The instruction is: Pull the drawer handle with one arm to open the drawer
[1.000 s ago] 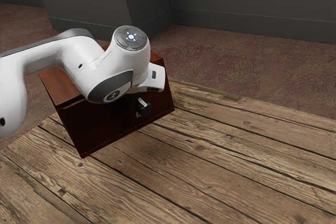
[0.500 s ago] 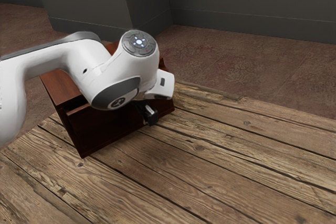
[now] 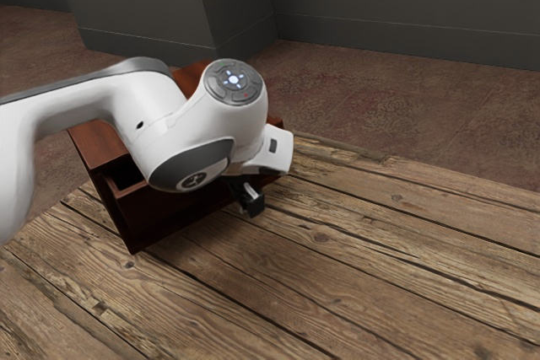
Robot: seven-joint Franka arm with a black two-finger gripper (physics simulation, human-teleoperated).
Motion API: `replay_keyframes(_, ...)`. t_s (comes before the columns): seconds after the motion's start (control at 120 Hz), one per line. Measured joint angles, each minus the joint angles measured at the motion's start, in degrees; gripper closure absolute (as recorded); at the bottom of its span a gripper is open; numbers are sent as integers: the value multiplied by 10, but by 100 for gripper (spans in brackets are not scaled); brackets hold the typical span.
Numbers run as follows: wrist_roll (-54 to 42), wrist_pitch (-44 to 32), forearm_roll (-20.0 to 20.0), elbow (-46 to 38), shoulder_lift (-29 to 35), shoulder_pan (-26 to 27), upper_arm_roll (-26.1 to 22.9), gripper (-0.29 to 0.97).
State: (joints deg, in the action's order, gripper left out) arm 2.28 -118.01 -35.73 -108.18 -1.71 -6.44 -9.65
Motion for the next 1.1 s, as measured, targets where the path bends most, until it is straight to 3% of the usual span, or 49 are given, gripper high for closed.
replay_keyframes(0.408, 18, 5, 1, -32, 29, -5, -41, 1)
replay_keyframes(0.75, 35, 8, 14, -48, 35, -23, -83, -9)
replay_keyframes(0.958, 46, 9, 29, -48, 49, -36, -108, 3)
replay_keyframes(1.1, 54, 10, 36, -54, 53, -40, -124, -1)
